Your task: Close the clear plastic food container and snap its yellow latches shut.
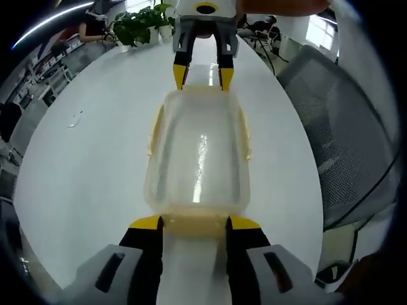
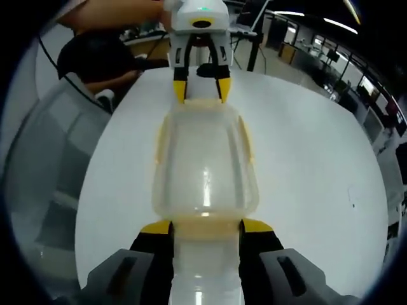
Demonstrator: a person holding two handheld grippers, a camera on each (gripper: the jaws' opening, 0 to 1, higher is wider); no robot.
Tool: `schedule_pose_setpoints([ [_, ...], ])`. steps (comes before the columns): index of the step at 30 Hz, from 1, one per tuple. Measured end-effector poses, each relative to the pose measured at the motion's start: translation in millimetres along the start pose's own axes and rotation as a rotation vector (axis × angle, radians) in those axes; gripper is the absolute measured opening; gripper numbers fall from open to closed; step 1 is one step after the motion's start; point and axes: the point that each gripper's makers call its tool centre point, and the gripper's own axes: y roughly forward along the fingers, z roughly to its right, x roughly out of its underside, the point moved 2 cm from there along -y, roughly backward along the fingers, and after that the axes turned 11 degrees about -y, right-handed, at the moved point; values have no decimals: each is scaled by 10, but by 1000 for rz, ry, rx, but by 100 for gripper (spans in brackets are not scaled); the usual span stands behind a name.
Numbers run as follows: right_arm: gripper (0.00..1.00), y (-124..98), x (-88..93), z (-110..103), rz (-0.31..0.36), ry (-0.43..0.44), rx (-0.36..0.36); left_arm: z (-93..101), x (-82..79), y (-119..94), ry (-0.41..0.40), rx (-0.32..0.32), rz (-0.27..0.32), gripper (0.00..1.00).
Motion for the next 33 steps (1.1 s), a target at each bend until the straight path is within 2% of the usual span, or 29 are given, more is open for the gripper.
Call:
schedule_pose_setpoints([
  [22, 38, -499, 114, -28, -3, -15, 28, 97, -475, -146, 25, -5, 30, 38],
  [33, 38, -749, 334, -67, -24, 0, 42, 140, -815, -100, 54, 2, 39, 38],
])
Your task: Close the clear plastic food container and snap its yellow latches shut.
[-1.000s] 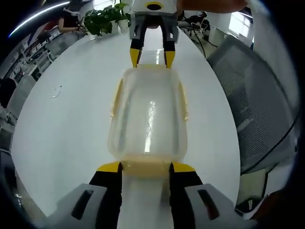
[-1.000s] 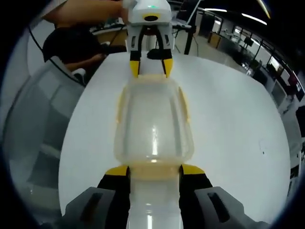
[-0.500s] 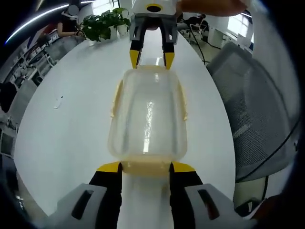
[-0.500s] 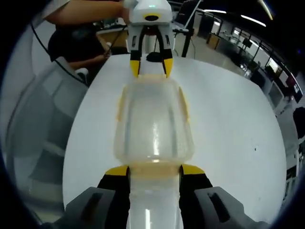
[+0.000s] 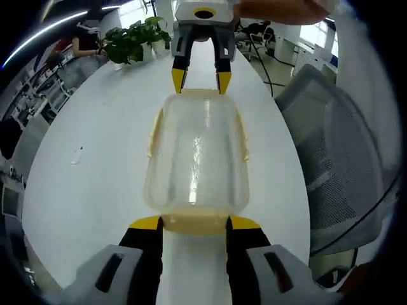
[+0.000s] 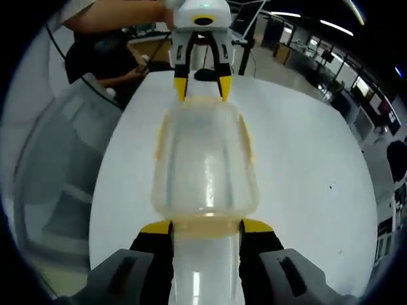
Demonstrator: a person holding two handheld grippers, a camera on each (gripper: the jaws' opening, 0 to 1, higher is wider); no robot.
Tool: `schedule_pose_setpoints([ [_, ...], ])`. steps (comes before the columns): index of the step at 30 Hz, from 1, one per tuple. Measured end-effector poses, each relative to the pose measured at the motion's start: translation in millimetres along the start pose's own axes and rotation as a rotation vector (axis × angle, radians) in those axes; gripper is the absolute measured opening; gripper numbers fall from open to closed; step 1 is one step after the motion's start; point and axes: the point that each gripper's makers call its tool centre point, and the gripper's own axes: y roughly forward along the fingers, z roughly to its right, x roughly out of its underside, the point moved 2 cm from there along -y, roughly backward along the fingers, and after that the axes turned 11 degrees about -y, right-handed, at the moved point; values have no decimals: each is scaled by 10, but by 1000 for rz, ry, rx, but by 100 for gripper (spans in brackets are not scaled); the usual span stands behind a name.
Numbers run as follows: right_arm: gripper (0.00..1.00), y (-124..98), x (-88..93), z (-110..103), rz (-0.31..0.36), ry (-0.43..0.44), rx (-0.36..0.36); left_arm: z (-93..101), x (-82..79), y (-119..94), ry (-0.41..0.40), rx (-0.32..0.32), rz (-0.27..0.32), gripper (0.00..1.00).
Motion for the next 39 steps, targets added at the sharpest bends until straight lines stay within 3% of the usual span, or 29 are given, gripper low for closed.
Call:
schedule_pose_setpoints([
  [29, 38, -417, 697, -203, -24, 46, 7, 188, -729, 372, 42, 29, 5, 38],
  [39, 38, -537, 876, -261, -28, 59, 16, 182, -906, 494, 54, 34, 0, 38],
])
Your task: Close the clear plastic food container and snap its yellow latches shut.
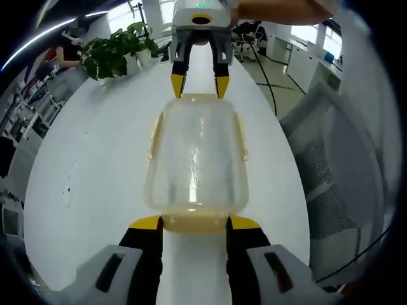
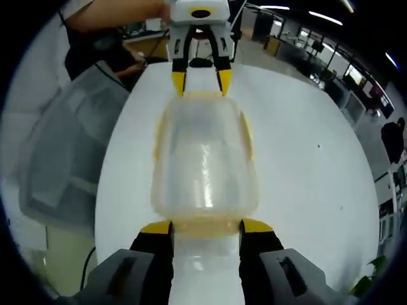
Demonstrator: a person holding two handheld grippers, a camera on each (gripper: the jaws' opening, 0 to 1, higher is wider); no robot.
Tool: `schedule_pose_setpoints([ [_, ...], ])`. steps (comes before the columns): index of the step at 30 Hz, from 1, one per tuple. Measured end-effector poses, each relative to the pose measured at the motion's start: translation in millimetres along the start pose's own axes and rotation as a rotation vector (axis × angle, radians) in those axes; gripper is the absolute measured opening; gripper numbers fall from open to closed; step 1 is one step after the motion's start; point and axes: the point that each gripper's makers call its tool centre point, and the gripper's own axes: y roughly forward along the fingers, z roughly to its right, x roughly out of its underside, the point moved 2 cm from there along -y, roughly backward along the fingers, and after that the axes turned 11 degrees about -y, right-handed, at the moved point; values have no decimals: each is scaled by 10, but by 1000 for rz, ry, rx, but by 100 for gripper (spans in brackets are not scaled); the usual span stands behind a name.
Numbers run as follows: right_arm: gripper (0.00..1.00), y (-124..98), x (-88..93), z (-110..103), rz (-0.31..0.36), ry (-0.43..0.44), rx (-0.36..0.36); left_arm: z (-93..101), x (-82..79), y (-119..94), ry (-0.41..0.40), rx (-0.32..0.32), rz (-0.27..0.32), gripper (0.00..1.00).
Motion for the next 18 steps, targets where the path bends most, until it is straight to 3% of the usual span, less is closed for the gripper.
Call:
schedule_pose_setpoints([
  [18, 38, -101, 273, -40, -10, 9, -2, 70, -233, 193, 3, 9, -3, 38],
])
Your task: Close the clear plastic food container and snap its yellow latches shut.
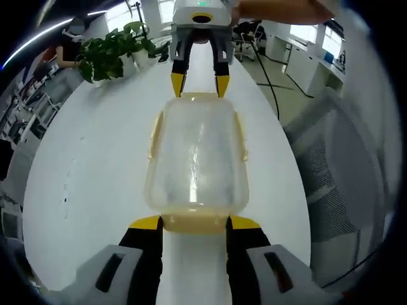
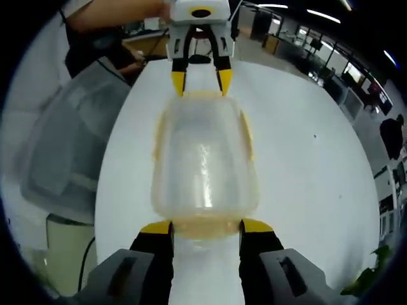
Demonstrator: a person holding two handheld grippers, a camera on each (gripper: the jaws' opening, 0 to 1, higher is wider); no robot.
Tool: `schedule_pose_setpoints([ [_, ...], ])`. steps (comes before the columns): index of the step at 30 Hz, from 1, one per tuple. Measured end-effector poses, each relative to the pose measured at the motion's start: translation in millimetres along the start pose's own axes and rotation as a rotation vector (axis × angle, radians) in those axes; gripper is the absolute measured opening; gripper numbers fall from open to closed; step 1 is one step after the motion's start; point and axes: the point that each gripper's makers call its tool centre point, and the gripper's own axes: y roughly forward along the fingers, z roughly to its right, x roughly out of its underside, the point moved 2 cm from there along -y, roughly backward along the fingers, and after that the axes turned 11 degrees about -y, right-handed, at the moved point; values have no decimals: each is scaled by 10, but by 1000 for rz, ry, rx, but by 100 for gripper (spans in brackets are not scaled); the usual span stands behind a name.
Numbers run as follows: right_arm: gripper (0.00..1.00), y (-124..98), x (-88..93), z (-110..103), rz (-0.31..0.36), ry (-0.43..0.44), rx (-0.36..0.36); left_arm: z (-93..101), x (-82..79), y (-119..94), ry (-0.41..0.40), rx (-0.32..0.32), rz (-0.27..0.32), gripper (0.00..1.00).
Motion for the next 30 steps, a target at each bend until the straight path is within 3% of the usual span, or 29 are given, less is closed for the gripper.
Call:
schedule_pose_setpoints([
  [20, 38, -45, 292, -17, -17, 9, -21, 22, -197, 203, -11, 7, 6, 38],
  [30, 38, -11, 396, -7, -32, 3, -42, -1, -215, 290, -30, 3, 2, 38],
])
